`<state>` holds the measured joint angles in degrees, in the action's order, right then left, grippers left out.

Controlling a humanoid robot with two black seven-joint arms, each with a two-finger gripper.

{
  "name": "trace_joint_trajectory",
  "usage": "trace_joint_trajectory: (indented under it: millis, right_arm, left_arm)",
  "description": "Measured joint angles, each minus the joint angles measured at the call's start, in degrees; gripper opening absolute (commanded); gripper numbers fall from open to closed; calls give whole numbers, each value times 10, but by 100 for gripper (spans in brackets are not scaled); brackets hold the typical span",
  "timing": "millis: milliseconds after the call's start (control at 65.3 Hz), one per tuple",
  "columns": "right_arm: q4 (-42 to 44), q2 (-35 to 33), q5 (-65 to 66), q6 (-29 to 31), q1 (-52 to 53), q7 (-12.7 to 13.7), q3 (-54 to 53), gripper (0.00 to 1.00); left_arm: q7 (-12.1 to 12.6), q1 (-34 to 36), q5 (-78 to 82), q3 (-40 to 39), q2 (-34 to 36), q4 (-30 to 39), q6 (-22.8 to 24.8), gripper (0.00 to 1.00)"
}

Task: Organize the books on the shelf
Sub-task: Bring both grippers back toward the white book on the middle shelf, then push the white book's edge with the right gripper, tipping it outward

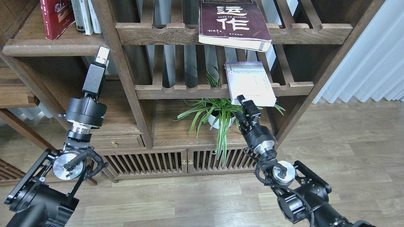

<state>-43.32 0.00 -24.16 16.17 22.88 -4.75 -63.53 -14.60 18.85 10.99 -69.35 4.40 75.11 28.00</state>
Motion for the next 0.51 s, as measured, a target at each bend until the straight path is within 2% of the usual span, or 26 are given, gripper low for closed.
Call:
trace_joint_trajectory:
  millis: [107,260,505]
  right_arm:
    - [7,0,0,-27,10,0,-15,85]
    - [16,0,0,-47,24,0,-20,77]
    - [28,0,0,-48,34,-1,-24,54]
  left_arm:
    - [0,1,0,8,-1,0,0,99]
    - [0,1,0,12,-1,0,0,99]
    - [0,1,0,12,0,0,0,99]
